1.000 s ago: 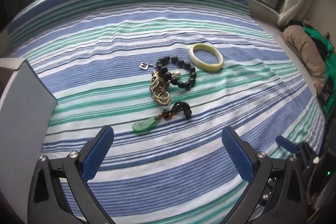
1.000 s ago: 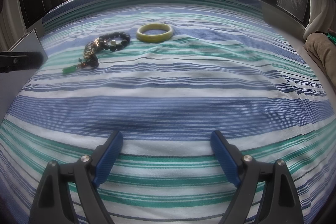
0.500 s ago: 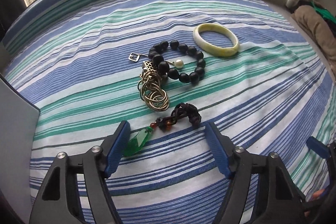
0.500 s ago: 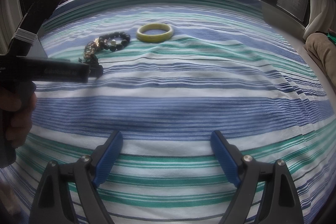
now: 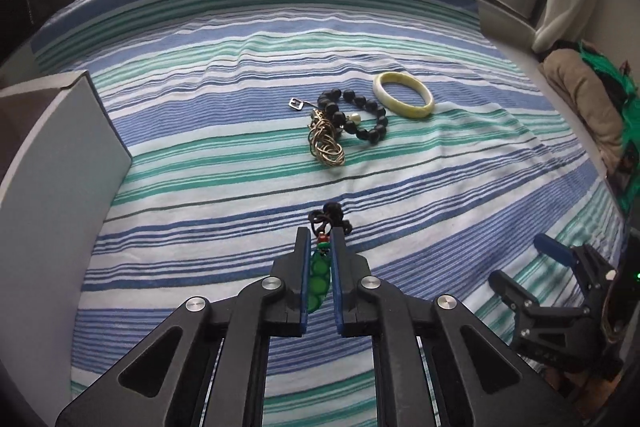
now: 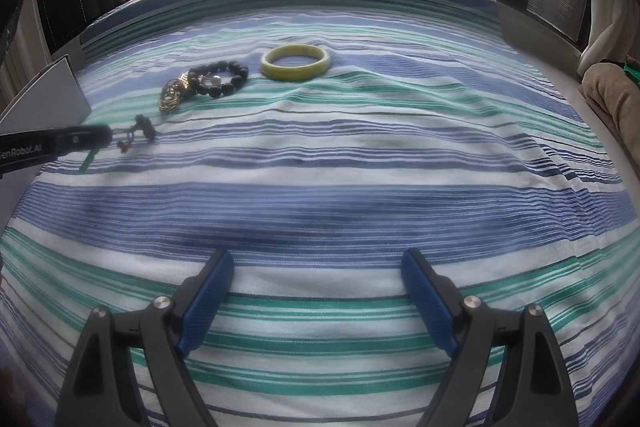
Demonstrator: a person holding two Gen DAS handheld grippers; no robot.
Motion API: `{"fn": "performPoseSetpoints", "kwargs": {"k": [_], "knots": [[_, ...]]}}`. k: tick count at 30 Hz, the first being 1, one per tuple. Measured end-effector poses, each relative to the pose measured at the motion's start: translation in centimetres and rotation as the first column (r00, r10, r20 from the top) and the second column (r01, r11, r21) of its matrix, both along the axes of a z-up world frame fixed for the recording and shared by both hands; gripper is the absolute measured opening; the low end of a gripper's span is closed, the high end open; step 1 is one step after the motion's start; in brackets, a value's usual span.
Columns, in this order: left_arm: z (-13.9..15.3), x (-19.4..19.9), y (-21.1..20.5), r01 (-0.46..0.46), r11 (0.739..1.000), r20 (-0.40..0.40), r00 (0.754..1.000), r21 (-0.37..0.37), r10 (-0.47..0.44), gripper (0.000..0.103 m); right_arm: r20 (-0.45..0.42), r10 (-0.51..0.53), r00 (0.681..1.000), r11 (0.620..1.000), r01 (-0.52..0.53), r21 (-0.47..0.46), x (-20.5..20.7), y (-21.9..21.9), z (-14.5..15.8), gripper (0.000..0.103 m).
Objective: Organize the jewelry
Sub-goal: 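Grasp the green jade pendant with the left tool while the right tool grasps the gold ring keychain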
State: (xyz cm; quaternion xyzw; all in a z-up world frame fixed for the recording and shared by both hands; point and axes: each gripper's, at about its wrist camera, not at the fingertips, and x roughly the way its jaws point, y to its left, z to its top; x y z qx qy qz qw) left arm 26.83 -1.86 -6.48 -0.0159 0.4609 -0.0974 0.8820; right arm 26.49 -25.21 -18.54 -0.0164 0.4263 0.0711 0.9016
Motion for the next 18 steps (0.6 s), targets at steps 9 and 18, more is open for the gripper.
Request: {"fn": "performPoseSetpoints", "kwargs": {"k": [9,18], "knots": [[3.8,-7.4,7.6,-0.103,0.989,0.042,0.993,-0.106,0.108,0.007,0.000,0.000,1.000,1.000,0.000,-0.001,0.0,0.0,0.0,0.088],[3.8,-12.0,10.5,-0.131,0.979,0.058,0.988,-0.156,0.142,0.007,-0.248,0.087,0.965,0.940,0.003,0.342,4.0,1.2,2.0,0.087]]}}
